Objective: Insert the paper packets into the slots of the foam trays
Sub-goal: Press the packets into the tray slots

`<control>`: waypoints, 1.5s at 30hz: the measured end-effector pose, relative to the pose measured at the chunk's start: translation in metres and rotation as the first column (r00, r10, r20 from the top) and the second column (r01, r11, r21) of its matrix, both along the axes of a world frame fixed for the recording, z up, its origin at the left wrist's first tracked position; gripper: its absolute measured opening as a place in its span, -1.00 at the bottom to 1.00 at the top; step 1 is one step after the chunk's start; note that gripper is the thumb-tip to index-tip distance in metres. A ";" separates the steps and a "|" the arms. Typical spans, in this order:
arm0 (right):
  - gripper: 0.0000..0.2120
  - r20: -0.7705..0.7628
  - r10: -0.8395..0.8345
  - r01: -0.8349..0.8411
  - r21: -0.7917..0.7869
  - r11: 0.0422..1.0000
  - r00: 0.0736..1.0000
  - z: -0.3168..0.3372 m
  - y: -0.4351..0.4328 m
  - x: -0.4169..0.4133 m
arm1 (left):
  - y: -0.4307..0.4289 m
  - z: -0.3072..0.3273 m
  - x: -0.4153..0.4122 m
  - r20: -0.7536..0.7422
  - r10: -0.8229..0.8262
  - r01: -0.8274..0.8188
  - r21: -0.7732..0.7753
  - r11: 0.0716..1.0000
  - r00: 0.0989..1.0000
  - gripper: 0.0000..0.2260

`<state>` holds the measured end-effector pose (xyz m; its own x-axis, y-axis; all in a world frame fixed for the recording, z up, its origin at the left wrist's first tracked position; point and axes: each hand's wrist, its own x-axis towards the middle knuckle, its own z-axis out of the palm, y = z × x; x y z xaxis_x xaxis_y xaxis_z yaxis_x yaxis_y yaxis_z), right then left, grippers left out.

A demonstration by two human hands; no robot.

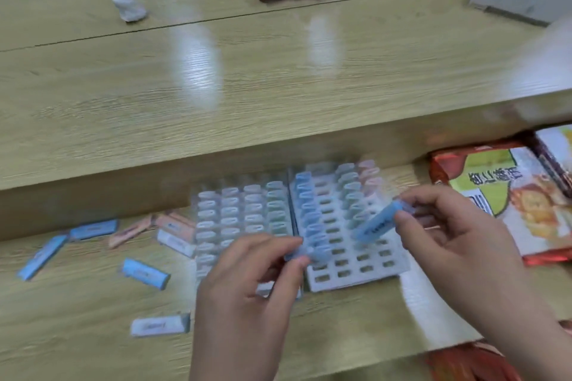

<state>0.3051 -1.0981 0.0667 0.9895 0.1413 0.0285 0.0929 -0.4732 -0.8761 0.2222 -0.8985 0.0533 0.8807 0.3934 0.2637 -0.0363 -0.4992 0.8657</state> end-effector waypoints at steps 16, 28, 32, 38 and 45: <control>-0.84 -0.044 0.233 -0.237 -0.087 0.968 0.971 -0.038 -0.013 -0.013 | -0.014 -0.026 -0.003 -0.095 0.027 0.001 0.282 0.959 0.995 -0.87; -0.86 0.150 0.392 -0.338 -0.294 0.894 0.907 -0.046 0.005 -0.024 | -0.015 -0.031 0.004 -0.104 -0.053 0.099 0.509 0.855 0.993 -0.90; -0.86 0.189 0.458 -0.373 -0.357 0.856 0.869 -0.048 0.010 -0.025 | -0.010 -0.033 0.003 -0.030 -0.151 0.139 0.593 0.793 0.988 -0.95; -0.86 0.273 0.467 -0.339 -0.406 0.849 0.841 -0.054 0.012 -0.033 | -0.005 -0.040 0.005 -0.109 -0.283 0.283 0.650 0.705 0.953 -0.92; -0.64 0.430 0.516 -0.173 -0.620 0.766 0.741 -0.064 0.013 -0.038 | -0.001 -0.035 -0.008 -0.164 -0.226 0.279 0.618 0.735 0.960 -0.73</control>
